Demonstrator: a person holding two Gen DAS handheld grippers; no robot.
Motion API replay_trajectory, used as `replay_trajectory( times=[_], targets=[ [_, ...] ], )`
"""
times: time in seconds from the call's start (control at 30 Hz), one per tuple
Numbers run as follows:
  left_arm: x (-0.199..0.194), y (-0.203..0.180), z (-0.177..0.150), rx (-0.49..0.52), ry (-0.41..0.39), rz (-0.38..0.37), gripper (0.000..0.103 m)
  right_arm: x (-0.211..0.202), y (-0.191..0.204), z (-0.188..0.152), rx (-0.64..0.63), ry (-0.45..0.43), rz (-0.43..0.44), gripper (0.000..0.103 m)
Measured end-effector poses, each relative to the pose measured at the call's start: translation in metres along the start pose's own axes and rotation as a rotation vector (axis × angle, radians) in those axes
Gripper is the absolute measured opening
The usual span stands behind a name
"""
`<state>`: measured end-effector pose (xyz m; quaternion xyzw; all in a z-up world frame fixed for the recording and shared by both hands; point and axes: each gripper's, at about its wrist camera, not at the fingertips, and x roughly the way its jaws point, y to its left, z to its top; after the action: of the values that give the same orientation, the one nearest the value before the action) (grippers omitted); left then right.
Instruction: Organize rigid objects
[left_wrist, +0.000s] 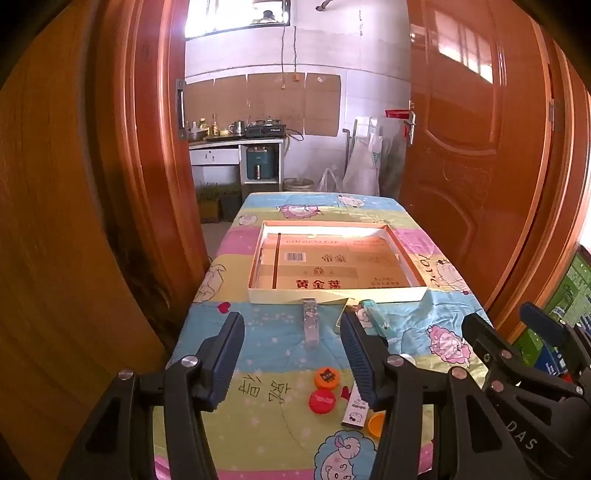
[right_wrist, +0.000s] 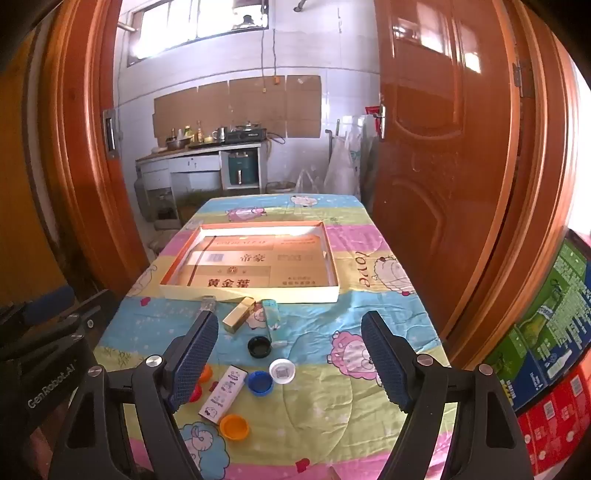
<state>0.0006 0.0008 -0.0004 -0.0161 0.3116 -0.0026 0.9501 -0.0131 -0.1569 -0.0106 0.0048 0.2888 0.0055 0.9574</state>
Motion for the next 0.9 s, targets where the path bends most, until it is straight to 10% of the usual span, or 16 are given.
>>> replay_trajectory(
  times=[0.9],
  targets=[
    [-0.004, -0.004, -0.002, 0.004, -0.011, 0.001, 0.054, 0.0, 0.004, -0.003, -0.008, 0.007, 0.005, 0.081]
  ],
)
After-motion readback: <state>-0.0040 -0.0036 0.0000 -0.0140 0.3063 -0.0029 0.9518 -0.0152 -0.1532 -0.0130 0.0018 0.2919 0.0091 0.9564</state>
